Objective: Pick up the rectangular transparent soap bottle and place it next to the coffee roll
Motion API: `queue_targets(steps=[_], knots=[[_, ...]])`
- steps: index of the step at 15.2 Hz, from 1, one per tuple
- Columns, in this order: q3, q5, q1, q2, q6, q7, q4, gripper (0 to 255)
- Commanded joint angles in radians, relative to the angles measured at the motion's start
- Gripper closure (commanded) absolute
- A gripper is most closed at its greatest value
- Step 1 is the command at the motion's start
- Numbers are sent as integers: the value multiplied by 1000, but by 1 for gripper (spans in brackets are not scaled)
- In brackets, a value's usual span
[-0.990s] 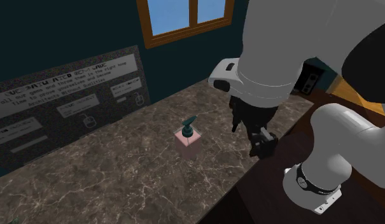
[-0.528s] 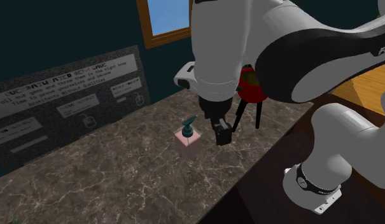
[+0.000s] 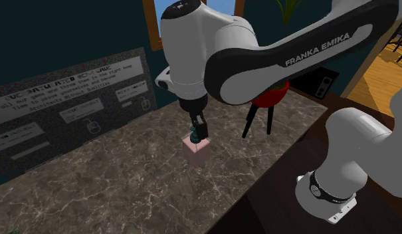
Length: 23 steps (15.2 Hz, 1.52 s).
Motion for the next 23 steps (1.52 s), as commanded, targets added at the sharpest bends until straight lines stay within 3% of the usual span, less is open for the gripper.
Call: queue_targets(steps=[1,10,17,18,23], knots=[[-26,13,-7,71,35,-41,44,0],[-45,19,-19,130,147,-58,-8,0],[-45,19,-19,130,147,-58,-8,0],[-45,19,-19,130,147,-58,-8,255],[-45,19,-19,130,147,-58,-8,255]])
